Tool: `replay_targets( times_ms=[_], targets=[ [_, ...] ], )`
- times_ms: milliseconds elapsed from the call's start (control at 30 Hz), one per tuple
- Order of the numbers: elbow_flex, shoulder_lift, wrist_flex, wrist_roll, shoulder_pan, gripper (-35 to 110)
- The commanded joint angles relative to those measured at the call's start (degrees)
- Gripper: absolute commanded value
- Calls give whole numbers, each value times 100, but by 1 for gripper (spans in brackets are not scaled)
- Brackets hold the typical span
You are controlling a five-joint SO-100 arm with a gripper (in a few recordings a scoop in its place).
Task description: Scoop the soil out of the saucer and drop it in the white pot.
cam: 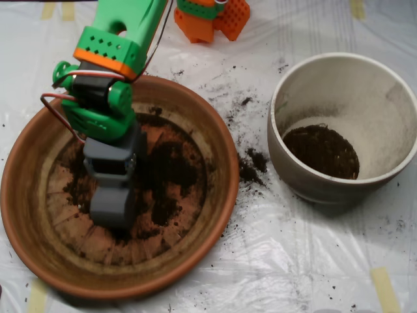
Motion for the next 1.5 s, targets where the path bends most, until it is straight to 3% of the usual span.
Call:
replay_targets(
  times_ms=[0, 367, 733, 933, 1067, 1467],
  targets=[
    [598, 598, -378, -62, 62, 17],
    [677, 677, -1222, -536, 26, 10],
    [2505, 1881, -3428, -1002, -185, 0],
    [3366, 2953, -4386, -308, -26, -1],
    [3647, 4025, -4078, 211, -70, -1],
    [2021, 5625, -1248, 668, -1239, -1]
  ],
)
